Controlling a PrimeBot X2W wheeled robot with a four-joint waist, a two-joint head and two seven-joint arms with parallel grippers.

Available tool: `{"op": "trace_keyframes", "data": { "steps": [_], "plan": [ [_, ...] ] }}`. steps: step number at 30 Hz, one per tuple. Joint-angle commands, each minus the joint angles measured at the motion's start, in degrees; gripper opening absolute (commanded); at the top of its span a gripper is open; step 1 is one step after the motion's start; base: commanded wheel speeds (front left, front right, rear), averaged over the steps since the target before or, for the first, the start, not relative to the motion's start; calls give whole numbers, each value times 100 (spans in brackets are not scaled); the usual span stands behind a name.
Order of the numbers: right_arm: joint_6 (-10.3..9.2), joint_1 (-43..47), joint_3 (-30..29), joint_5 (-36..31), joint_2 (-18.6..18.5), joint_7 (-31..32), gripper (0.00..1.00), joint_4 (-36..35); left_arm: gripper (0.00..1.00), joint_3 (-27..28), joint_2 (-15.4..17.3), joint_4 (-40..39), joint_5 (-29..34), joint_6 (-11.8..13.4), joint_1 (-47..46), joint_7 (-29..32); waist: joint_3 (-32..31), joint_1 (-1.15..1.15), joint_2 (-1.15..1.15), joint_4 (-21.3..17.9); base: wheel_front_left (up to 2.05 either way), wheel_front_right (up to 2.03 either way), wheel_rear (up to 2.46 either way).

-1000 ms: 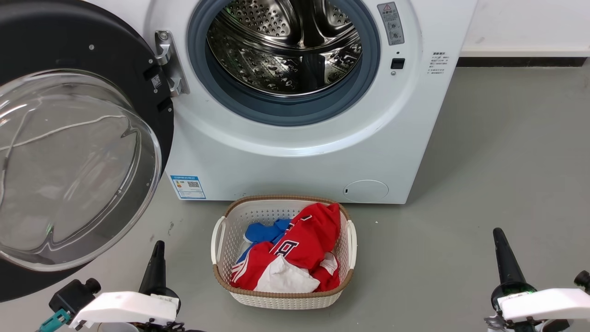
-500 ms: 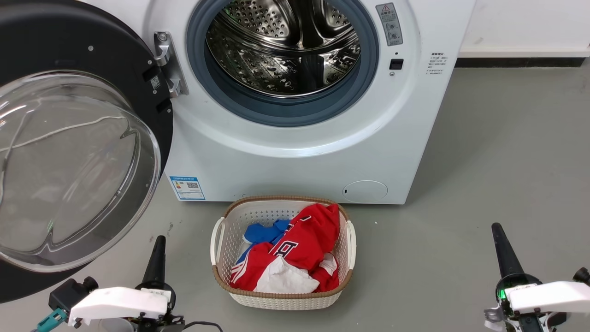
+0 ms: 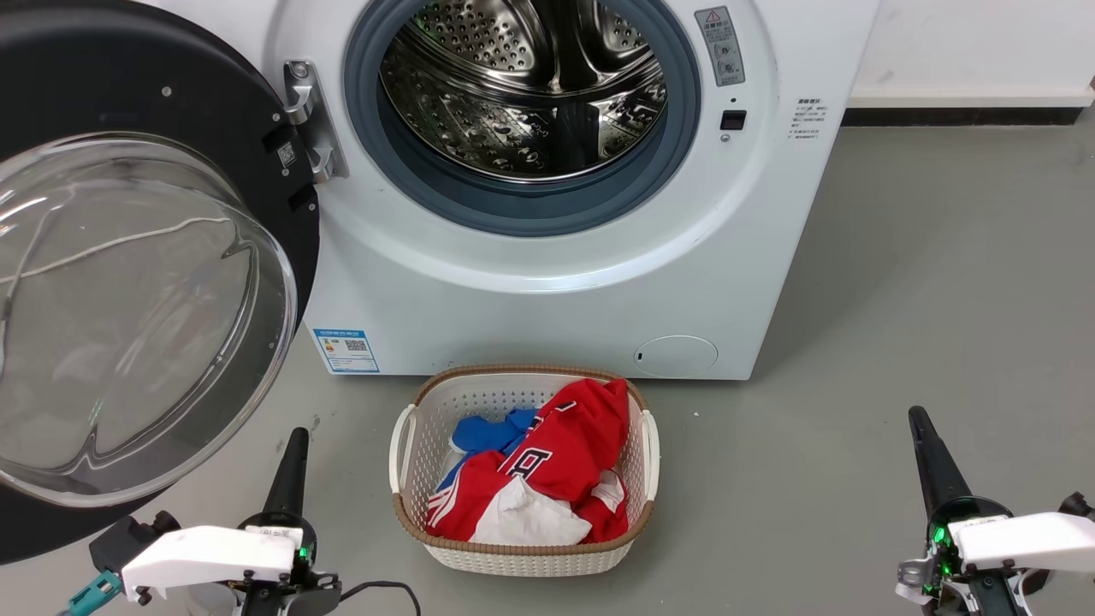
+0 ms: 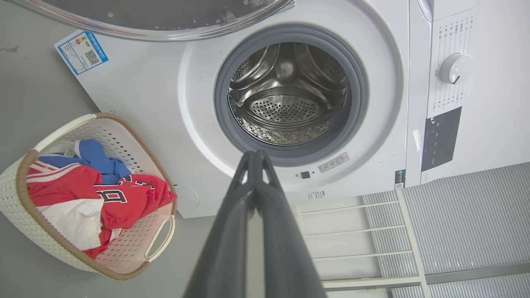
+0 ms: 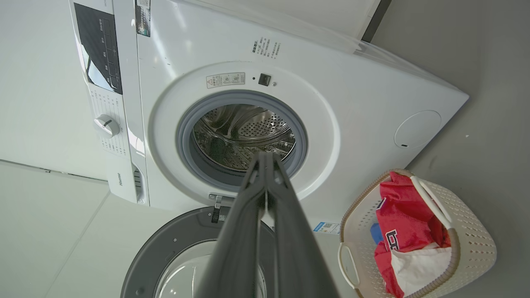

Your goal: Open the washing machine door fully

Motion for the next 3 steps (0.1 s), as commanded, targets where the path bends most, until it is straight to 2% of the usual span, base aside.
{"op": "trace_keyframes", "data": {
  "steps": [1, 3],
  "plan": [
    [0, -124, -19, 148, -32, 45, 0, 1, 0, 22, 4, -3, -142, -36, -111, 33, -1, 0, 0, -1, 0, 0, 0],
    [0, -147, -25, 241, -30, 71, 0, 22, 0, 28, 4, 6, -246, -46, -130, 66, -3, 0, 0, -4, 0, 0, 0]
  ]
}}
